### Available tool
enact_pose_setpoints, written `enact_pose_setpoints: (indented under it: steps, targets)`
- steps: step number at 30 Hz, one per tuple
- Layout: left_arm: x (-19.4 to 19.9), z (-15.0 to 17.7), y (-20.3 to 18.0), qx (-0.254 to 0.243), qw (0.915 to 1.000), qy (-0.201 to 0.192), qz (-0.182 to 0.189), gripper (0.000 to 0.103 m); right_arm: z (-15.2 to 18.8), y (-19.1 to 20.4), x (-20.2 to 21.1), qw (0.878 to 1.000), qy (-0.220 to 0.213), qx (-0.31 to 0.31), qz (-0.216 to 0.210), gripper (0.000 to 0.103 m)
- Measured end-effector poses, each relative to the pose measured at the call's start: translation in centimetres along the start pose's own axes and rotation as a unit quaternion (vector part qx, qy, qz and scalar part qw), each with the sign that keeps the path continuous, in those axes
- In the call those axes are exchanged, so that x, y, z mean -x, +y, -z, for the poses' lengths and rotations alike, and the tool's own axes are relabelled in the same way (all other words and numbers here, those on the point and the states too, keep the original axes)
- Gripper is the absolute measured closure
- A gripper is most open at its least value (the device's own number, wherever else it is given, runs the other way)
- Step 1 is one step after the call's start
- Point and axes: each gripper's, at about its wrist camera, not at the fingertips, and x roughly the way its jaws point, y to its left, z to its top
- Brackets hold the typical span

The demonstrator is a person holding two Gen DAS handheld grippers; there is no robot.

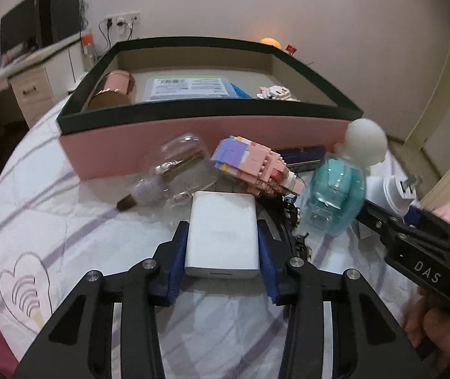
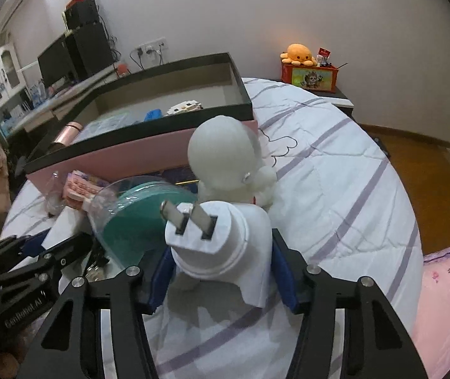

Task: Organize rigid objects
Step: 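Lower the charger and plug adapter into the tray and open both tools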

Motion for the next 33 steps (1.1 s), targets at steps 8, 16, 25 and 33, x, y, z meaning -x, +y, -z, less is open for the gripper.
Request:
enact_pose_setpoints:
  steps: [8, 16, 25, 33]
  targets:
    - [2.0, 1.7, 1.0, 0.012, 0.9998, -0.012, 0.000, 0.062, 1.1, 0.1, 2.9, 1.000, -0.012, 0.007, -0.023, 0.048]
    - [3.8, 2.0, 1.4, 0.016, 0.9995, -0.028, -0.006, 0.062, 0.4, 1.2, 5.2, 0.998, -0.028, 0.019, -0.055, 0.048]
    - [6.6, -0.9, 2.0, 0.010, 0.9975, -0.069, -0.013, 0.062, -2.4, 4.2, 6.9, 0.994, -0.050, 0.058, -0.078, 0.049]
    - [8.3, -5.2, 2.7, 0.004, 0.9943, -0.105, -0.016, 0.062, -7.1, 5.5, 7.0, 0.991, -0.067, 0.085, -0.085, 0.049]
